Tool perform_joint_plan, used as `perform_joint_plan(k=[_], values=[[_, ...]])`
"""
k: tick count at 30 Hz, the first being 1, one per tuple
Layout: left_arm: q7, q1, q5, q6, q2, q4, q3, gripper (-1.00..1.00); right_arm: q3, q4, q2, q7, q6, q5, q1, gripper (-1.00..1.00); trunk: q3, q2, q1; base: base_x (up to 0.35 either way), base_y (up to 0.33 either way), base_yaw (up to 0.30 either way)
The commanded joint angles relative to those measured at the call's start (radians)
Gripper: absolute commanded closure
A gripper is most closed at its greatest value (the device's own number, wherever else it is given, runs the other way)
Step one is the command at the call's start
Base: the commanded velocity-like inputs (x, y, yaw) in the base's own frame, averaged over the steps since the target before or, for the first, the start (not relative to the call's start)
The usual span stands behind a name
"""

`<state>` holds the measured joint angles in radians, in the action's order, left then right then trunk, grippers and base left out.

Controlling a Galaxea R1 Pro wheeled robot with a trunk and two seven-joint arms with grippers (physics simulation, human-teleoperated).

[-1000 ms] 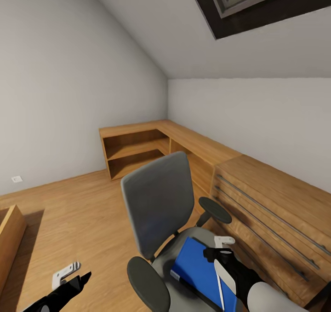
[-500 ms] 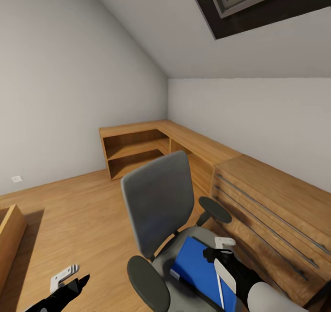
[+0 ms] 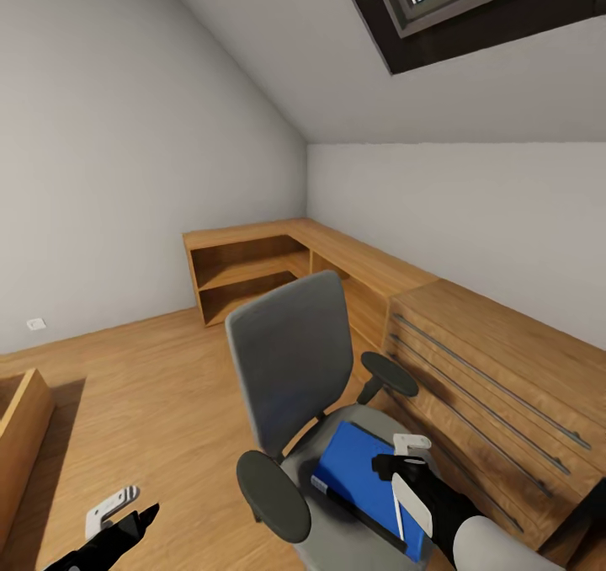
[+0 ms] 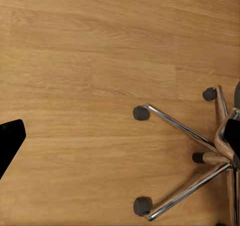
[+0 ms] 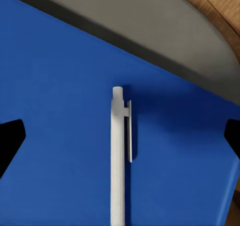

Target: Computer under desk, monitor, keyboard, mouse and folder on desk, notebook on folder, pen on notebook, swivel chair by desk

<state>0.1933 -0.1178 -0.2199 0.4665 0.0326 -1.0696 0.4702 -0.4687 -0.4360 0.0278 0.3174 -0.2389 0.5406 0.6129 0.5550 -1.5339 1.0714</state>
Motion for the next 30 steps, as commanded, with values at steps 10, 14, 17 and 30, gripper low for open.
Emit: perform_joint_plan(k=[10,14,17,30], values=[[0.004,0.0,-0.006,0.007,0.0,0.0,0.004,-1.0,-0.008,-0.002,0.001,0.008,-0.005,0.007,0.001,-1.0,0.001,-0.001,0.0,-0.128,0.0,0.0],[0.004,0.0,-0.006,0.007,0.001,0.0,0.005,-1.0,-0.008,-0.002,0.001,0.007,-0.005,0.007,0.001,-1.0,0.001,-0.001,0.0,-0.068,0.0,0.0],[0.003,0.0,-0.006,0.007,0.001,0.0,0.005,-1.0,-0.008,-0.001,0.001,0.007,-0.005,0.007,0.001,-1.0,0.001,-0.001,0.0,-0.025,0.0,0.0],[0.004,0.0,-0.006,0.007,0.0,0.0,0.026,-1.0,-0.01,-0.001,0.001,0.006,-0.005,0.007,0.001,-1.0,0.029,-0.064,0.034,-0.004,0.0,0.0]])
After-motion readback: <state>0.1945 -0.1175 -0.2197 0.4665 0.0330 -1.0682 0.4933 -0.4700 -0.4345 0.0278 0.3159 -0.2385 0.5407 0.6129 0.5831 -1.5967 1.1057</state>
